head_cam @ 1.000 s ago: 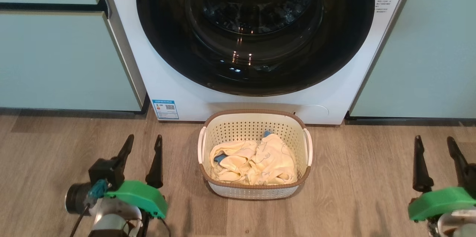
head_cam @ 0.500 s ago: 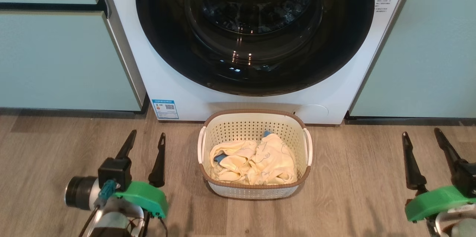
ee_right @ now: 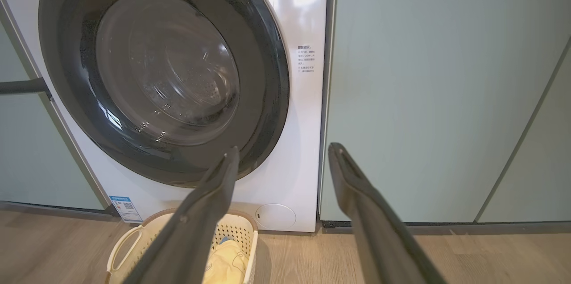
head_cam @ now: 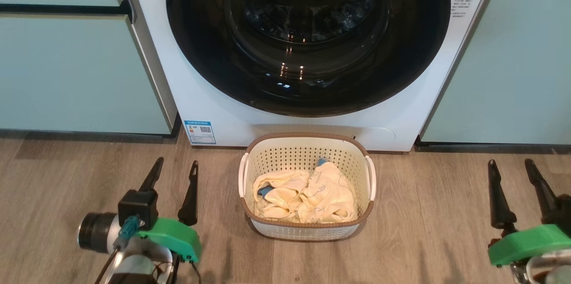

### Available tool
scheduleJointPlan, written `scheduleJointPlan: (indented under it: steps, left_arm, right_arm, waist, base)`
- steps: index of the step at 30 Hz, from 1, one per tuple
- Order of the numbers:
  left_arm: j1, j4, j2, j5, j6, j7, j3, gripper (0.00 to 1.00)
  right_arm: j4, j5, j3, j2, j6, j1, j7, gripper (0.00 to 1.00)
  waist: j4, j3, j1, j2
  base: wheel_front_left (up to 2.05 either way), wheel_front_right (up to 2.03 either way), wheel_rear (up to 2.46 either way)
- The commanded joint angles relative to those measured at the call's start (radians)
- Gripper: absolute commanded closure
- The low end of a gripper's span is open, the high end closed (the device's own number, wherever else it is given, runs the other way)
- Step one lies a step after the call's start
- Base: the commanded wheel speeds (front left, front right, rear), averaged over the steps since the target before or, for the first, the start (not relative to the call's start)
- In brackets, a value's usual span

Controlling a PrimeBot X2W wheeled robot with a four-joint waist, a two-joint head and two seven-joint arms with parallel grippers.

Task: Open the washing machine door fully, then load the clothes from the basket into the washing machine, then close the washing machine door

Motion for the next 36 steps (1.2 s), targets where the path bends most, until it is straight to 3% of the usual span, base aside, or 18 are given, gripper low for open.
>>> scheduleJointPlan:
  steps: [1, 36]
  left_arm:
    - [-0.055, -0.025, 0.020, -0.001, 0.001, -0.010, 0.033, 0.00]
    - [-0.059, 0.005, 0.033, -0.015, 0.004, -0.010, 0.018, 0.00]
  right_arm:
    - [-0.025, 0.013, 0.020, -0.002, -0.003, -0.047, -0.010, 0.00]
    - [-0.006, 0.040, 0.018, -0.002, -0.003, -0.055, -0.010, 0.00]
  waist:
    - [0.001, -0.001, 0.0000, 0.0000]
    - [-0.007, -0.003, 0.0000, 0.0000]
  base:
    - [0.00, 0.00, 0.00]
    - [0.08, 0.08, -0.15]
